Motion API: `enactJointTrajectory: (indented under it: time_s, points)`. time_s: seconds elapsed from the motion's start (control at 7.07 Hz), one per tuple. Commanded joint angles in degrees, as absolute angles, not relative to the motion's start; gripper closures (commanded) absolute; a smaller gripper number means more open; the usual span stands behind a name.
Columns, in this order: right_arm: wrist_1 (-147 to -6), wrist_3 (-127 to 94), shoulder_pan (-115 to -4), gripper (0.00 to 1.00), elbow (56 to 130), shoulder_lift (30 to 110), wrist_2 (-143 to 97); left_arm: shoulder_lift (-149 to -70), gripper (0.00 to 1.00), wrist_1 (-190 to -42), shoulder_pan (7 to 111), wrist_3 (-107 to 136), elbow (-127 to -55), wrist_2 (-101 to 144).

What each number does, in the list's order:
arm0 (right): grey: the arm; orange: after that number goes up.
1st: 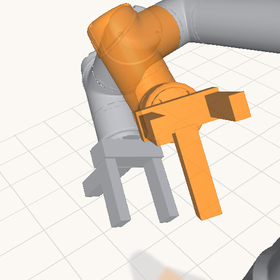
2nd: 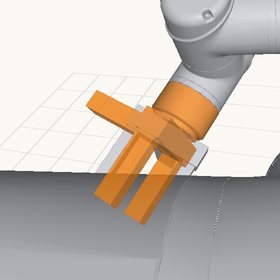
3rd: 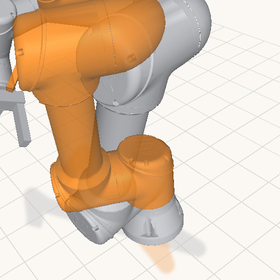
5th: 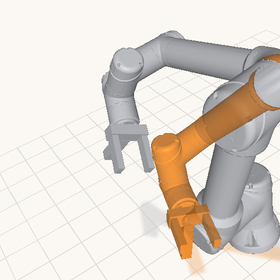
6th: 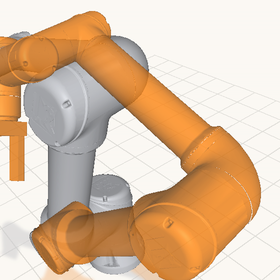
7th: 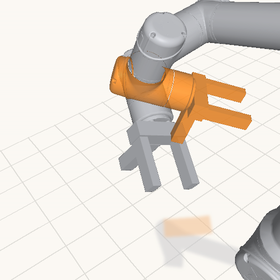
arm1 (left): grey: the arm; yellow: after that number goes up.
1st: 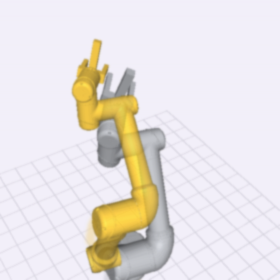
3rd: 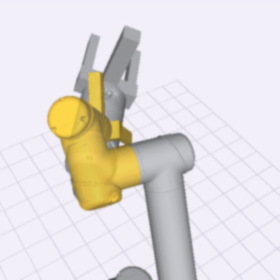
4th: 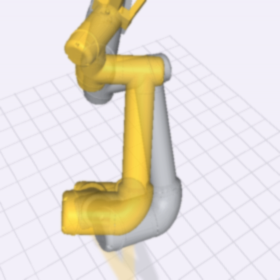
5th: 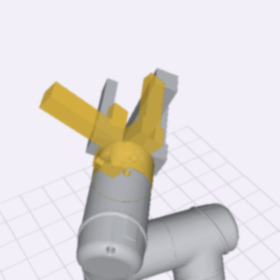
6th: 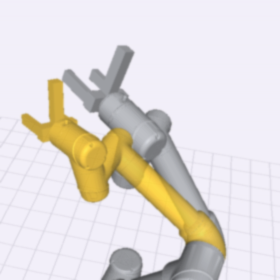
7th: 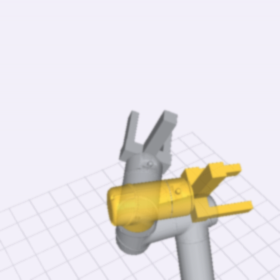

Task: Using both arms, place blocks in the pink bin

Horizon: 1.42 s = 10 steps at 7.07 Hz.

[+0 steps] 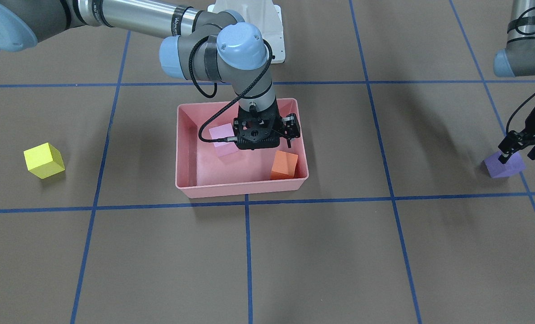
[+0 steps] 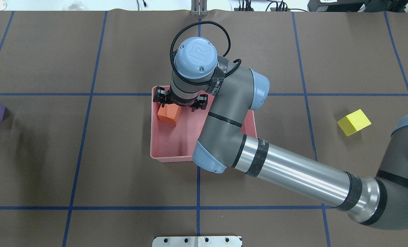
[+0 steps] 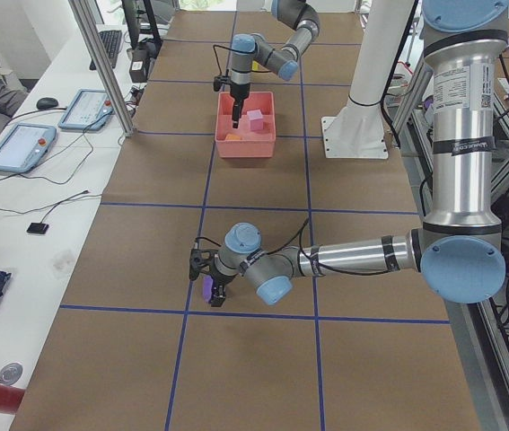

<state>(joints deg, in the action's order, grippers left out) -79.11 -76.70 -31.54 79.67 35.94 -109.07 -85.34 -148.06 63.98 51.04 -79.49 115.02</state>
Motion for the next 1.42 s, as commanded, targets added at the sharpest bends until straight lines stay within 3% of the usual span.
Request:
enactJointTrajectory:
  time_s: [0.0,0.42,0.57,0.85,0.99,1.27]
  points:
    - [-79.2,-76.7,-32.3,0.01,79.9,35.9,-109.4,-85.3,0.0,-149.5,62.6,53.3,-79.2,114.6]
    - [-79.8,-76.8,-36.1,0.01,80.3,36.6,-114.0,-85.5,0.0,-149.7,59.2,54.1,-78.8,111.2]
    - [-80.0,-75.9,-39.4,0.01,84.8,40.7,-117.4,-85.5,0.08,-149.7,58.6,54.1,-78.6,111.0]
    - [-80.1,-73.5,-45.3,0.01,93.7,49.4,-123.8,-85.5,0.78,-149.7,58.6,54.1,-78.6,111.1]
    - [-80.7,-71.1,-47.9,0.01,95.9,52.5,-125.0,-85.4,1.0,-149.7,58.8,53.9,-78.8,111.1]
    - [-93.0,-53.5,-54.3,0.01,103.4,59.4,-126.0,-85.6,1.0,-149.0,58.8,53.4,-80.2,112.1]
